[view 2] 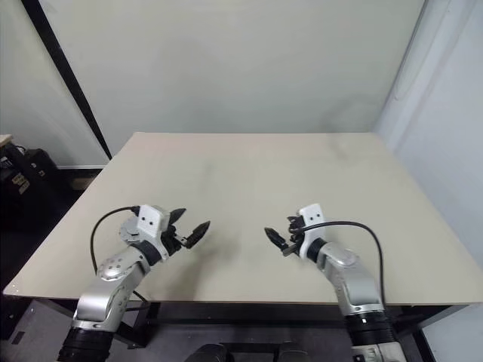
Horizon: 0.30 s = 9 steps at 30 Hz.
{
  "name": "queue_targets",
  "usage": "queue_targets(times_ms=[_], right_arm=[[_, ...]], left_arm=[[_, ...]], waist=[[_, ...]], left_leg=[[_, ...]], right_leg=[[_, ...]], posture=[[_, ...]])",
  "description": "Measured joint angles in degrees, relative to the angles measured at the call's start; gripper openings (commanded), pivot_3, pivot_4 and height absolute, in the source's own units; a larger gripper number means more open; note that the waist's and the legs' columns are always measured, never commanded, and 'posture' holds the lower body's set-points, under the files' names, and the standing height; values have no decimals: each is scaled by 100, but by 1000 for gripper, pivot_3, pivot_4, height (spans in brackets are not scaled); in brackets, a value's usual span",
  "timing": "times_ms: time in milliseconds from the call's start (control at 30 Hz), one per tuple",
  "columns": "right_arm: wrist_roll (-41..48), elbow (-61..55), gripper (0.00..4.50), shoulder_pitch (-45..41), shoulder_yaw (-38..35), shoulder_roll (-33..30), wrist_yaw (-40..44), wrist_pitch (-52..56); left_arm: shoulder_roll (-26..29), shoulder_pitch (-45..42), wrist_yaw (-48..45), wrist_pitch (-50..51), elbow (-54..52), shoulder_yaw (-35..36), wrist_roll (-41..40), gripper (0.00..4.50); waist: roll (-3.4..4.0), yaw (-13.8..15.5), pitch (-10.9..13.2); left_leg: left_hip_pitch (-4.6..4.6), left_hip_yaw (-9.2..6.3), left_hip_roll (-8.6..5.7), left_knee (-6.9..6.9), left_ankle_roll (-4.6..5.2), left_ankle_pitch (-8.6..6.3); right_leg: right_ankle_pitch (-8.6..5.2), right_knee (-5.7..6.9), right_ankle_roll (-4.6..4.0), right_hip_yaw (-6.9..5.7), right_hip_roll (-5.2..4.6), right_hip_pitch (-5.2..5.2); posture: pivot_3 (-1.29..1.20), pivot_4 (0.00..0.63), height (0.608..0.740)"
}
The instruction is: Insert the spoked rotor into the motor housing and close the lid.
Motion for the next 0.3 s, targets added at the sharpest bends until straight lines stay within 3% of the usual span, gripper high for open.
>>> queue_targets(times_ms=[300], right_arm=[[60, -232, 4500, 335, -191, -169, -19, 101]], left_arm=[[-29, -6, -89, 22, 66, -284, 191, 4477]], waist=[[3, -14, 1]], left_leg=[[0, 9, 3, 4, 0, 0]], right_leg=[[-1, 0, -1, 3, -2, 1]], posture=[[0, 0, 740]])
